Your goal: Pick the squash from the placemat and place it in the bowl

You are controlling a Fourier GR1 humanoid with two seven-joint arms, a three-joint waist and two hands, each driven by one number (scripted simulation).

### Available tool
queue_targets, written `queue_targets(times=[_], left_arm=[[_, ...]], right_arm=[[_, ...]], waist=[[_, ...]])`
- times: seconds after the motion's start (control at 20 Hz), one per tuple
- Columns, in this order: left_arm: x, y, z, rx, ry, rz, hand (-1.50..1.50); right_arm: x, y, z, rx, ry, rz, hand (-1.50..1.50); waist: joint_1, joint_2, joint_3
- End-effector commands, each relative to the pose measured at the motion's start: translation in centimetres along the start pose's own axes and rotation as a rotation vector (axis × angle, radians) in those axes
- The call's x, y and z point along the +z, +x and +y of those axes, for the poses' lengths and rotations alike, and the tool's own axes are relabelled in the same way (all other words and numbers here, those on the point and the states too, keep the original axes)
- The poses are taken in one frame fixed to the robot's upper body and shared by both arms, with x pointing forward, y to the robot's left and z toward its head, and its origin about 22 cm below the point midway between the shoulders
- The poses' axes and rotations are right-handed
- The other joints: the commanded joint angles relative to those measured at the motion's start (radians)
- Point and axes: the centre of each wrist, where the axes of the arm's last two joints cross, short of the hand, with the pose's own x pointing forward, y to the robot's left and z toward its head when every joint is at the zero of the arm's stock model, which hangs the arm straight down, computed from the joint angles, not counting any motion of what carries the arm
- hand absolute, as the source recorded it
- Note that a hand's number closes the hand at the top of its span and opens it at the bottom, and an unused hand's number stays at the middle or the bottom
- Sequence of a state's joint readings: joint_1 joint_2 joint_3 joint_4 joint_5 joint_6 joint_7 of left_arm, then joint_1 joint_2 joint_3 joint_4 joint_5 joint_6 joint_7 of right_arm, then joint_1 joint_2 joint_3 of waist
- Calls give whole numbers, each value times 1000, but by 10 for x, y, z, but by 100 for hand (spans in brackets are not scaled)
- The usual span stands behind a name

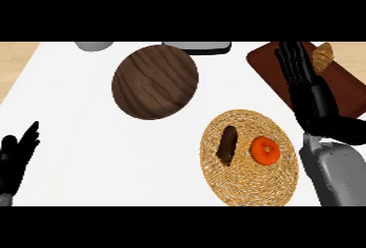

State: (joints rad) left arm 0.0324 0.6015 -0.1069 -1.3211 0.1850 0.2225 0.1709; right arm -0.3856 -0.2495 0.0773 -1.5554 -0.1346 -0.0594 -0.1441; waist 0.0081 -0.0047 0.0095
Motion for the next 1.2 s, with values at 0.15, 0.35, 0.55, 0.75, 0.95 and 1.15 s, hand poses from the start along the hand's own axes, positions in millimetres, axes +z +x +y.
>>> queue_targets(times=[0.15, 0.35, 0.55, 0.75, 0.95, 1.15], left_arm=[[-16, 96, 0, 206, 21, -409, 0], [-14, 118, -8, 310, 14, -544, 0], [-11, 116, 5, 365, -5, -587, 0], [-13, 127, -19, 376, -2, -592, 0], [-17, 107, -6, 360, -1, -590, 0], [-16, 106, -2, 374, 18, -578, 0]], right_arm=[[3, 0, 72, -181, 162, 50, -150], [11, -21, 41, 327, -8, 100, -150], [58, -28, 98, 362, -144, -6, -150], [90, -9, 132, 445, -120, 10, -150], [95, 10, 96, 693, -76, 127, -150], [101, 52, 70, 809, -73, 269, -150]], waist=[[1, 0, -11], [-34, -14, -22], [-24, -8, -13], [-27, -3, -12], [-42, -7, -15], [-54, -11, -15]])
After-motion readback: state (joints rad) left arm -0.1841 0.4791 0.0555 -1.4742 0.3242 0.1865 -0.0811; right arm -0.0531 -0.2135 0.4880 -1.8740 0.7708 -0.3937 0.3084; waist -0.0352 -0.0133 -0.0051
